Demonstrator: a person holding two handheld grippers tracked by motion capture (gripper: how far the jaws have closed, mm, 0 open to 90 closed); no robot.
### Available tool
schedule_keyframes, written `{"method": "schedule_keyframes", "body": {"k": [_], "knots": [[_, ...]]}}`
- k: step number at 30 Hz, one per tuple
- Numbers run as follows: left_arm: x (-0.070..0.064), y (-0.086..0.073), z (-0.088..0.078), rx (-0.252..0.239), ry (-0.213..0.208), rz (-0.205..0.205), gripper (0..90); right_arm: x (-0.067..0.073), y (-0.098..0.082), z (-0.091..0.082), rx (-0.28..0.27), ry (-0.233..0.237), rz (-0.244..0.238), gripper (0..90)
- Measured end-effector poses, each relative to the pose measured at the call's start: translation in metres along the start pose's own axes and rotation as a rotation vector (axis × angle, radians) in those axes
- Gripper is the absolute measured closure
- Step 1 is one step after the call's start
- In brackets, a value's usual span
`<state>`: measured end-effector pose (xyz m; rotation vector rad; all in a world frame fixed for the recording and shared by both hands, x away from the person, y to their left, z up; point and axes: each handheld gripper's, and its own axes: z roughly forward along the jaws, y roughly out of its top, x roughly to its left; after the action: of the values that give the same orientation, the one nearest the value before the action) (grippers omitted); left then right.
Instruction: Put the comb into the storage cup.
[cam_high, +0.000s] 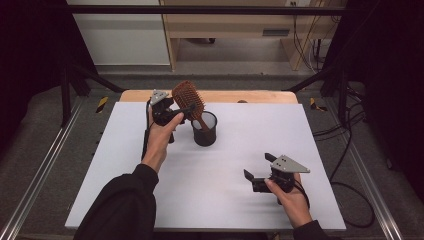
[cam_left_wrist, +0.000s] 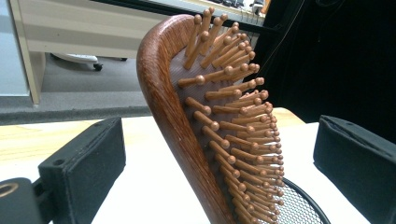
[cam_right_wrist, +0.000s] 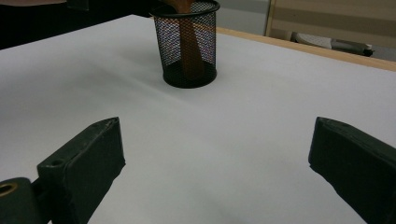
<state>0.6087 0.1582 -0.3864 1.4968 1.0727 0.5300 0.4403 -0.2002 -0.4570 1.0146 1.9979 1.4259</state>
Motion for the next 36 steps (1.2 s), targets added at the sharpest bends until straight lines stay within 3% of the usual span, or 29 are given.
{"method": "schedule_keyframes", "body": {"k": [26,36], "knots": [[-0.0015,-0.0034,-0.0061,0.001,-0.019,0.005,2.9,0.0011,-0.0002,0.0013,0.008,0.004,-0.01,3.9],[0.0009,-0.0091,-0.0088,-0.014,-0.014,-0.012,3.6,0.0015,-0.0005,0.0015,0.011,0.008,-0.018,3.9]]}}
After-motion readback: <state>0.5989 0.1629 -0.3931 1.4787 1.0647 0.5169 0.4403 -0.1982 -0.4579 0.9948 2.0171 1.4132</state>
